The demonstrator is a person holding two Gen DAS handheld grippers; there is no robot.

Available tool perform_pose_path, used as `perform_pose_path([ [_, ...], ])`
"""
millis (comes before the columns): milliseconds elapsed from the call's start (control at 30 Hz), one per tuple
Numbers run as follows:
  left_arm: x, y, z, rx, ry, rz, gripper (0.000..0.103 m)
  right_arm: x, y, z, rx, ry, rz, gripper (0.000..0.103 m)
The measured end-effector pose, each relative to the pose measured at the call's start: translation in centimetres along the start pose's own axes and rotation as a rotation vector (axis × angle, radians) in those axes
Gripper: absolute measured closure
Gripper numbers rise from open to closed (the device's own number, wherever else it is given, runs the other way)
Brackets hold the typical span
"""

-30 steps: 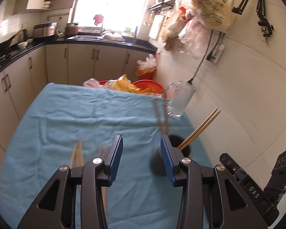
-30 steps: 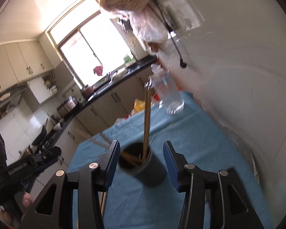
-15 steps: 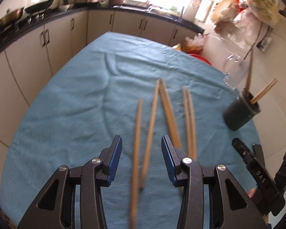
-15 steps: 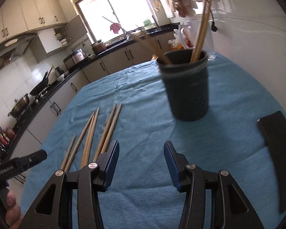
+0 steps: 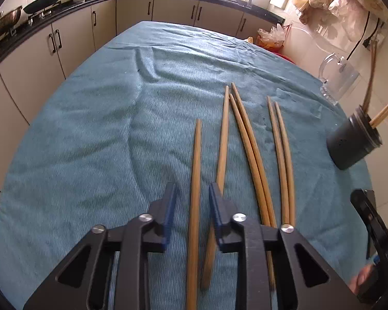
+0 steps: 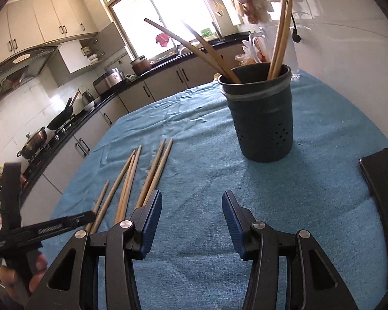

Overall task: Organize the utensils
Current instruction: 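Return to the pile and grasp a chopstick with each tool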

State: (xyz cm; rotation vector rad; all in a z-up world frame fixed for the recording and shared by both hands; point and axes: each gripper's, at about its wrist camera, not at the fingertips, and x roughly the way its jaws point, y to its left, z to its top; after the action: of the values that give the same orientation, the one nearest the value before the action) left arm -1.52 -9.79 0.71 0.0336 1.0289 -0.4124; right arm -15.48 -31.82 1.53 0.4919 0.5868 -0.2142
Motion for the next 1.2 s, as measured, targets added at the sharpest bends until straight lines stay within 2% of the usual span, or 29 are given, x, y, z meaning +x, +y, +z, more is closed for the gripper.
perform_pose_path([
  [33, 0.3, -0.1, 0.2, 0.010, -0.005, 0.034, 0.095, 0.0, 0.0, 0.0, -0.001, 0.002, 0.002, 0.051],
  [100, 0.7, 0.0, 0.8, 0.010, -0.013, 0.096, 0.096, 0.2, 0.0, 0.0, -0.001, 0.007, 0.002, 0.051],
  [200, 0.6, 1.3, 0.9, -0.021, -0.033, 0.065, 0.096, 0.6, 0.1, 0.1, 0.003, 0.025, -0.005, 0.051],
  [333, 0.5, 2.6, 0.7, -0.046, -0.063, -0.010, 0.096, 1.4, 1.3, 0.6, -0.044, 0.096, -0.025, 0.052],
  [467, 0.7, 2.9, 1.1, -0.064, -0.074, -0.041, 0.096, 2.9, 3.1, 2.3, -0.073, 0.169, -0.022, 0.055],
  [600, 0.7, 3.2, 1.0, -0.075, -0.075, -0.062, 0.096, 6.6, 5.0, 4.9, -0.063, 0.269, -0.036, 0.064],
  [667, 0.7, 3.1, 1.0, -0.073, -0.077, -0.061, 0.096, 8.7, 5.7, 5.7, -0.057, 0.307, -0.051, 0.072],
  [833, 0.8, 3.3, 1.0, -0.087, -0.074, -0.079, 0.096, 13.2, 6.6, 6.8, -0.064, 0.388, -0.134, 0.079],
  [1033, 0.9, 3.1, 1.0, -0.085, -0.075, -0.077, 0.096, 16.1, 6.5, 7.3, -0.057, 0.428, -0.185, 0.083],
  [1200, 0.9, 3.1, 1.0, -0.085, -0.075, -0.077, 0.096, 17.0, 7.7, 7.4, -0.151, 0.430, -0.218, 0.084],
])
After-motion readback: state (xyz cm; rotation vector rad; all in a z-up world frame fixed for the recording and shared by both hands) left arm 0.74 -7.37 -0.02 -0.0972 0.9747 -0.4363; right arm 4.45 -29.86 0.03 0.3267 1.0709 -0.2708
